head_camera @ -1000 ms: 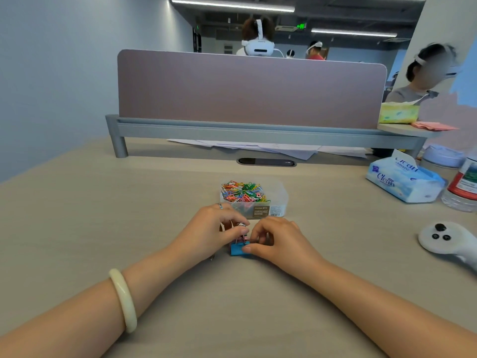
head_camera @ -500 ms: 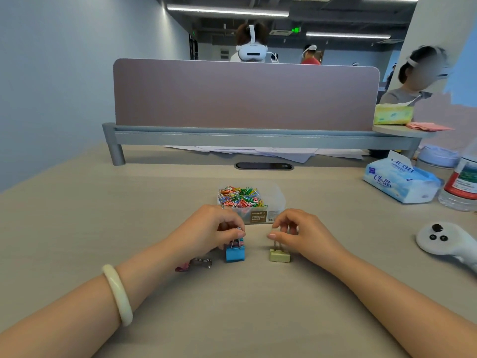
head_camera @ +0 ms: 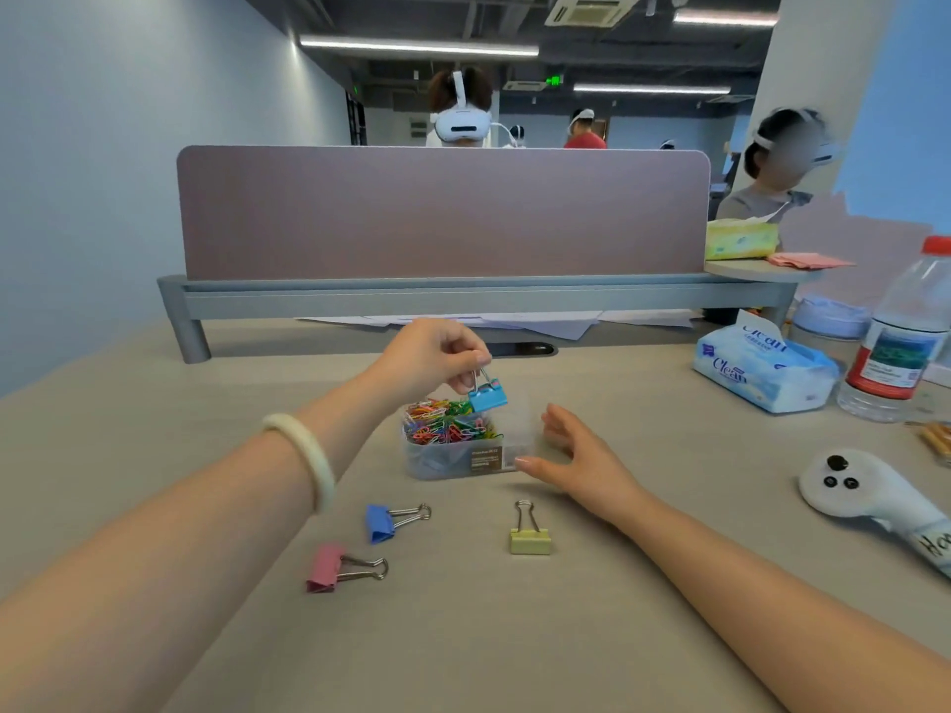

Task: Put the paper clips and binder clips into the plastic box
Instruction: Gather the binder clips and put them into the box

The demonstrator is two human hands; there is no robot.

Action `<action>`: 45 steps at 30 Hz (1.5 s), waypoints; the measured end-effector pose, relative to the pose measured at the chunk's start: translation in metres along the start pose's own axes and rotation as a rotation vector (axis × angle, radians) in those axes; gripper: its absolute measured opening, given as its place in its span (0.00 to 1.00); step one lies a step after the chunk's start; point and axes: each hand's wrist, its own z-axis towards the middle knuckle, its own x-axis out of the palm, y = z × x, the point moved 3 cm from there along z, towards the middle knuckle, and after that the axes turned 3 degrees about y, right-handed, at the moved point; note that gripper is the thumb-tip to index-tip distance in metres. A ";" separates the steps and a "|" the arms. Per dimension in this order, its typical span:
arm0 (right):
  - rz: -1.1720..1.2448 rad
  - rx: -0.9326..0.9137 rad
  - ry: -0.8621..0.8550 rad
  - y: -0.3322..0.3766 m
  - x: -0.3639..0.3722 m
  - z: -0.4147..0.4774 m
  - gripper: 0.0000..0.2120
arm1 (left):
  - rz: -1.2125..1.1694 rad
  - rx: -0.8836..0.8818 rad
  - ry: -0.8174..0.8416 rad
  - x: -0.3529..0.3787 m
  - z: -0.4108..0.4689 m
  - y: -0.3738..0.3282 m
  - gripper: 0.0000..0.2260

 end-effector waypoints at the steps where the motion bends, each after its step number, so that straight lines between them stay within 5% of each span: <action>1: 0.026 -0.006 0.038 0.000 0.001 0.000 0.37 | 0.009 -0.019 0.008 0.005 0.014 0.003 0.06; 5: 0.041 -0.068 0.106 0.003 0.002 -0.002 0.24 | 0.059 -0.096 0.070 0.030 0.053 0.027 0.08; 17: 0.048 -0.084 0.094 0.001 0.002 -0.004 0.23 | 0.385 0.074 0.154 0.053 0.066 0.046 0.04; 26: -0.238 -0.037 -0.072 0.014 -0.024 -0.026 0.13 | 0.376 0.042 0.166 0.027 0.029 0.035 0.25; 31: -0.472 -0.040 0.239 0.022 -0.012 -0.039 0.20 | 0.342 0.078 0.046 -0.021 -0.049 0.024 0.09; 36: -0.647 -0.082 0.294 0.032 0.009 -0.042 0.23 | 0.648 -0.165 0.434 -0.032 -0.130 0.051 0.16; 45: -0.462 -0.058 0.339 0.029 0.020 -0.036 0.16 | 0.568 -0.158 0.400 -0.014 -0.138 0.058 0.12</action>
